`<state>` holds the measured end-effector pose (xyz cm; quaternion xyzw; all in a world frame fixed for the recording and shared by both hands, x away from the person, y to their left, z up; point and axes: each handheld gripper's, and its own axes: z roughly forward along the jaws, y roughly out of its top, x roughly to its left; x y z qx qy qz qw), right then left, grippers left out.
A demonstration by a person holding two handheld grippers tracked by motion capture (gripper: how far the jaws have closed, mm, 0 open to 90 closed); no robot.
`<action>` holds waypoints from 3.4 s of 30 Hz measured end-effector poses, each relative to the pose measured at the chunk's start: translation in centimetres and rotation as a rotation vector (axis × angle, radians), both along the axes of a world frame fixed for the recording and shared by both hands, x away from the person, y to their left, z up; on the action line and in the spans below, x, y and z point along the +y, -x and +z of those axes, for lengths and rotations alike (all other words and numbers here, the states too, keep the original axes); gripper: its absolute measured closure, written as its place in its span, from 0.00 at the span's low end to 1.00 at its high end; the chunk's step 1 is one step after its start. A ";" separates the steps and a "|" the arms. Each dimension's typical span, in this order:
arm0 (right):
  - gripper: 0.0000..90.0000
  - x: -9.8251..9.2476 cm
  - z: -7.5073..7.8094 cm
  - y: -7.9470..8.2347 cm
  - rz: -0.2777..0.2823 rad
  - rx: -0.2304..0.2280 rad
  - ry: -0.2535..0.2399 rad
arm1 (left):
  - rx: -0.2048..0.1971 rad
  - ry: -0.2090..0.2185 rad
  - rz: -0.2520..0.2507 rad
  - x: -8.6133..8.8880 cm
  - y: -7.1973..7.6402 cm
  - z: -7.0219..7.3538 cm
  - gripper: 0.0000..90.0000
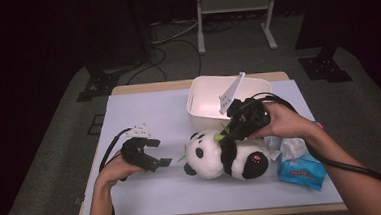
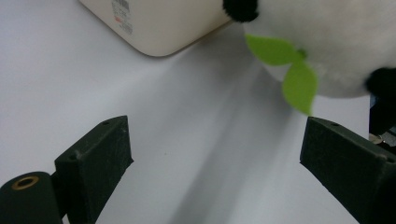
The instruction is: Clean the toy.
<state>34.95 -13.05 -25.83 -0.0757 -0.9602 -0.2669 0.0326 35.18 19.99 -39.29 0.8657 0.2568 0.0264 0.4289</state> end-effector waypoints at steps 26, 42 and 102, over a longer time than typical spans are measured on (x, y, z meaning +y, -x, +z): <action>0.83 -0.9 8.6 -0.4 -0.078 -0.162 -0.011 | 0.013 0.025 0.017 0.8 -0.3 -0.3 0.09; 0.83 -1.9 11.1 -3.0 -0.143 -0.200 -0.006 | 0.009 0.035 0.034 1.5 -0.3 -0.1 0.09; 0.83 -2.0 3.8 -14.4 -0.297 -0.112 0.058 | 0.019 0.054 0.061 2.4 -0.3 -0.4 0.09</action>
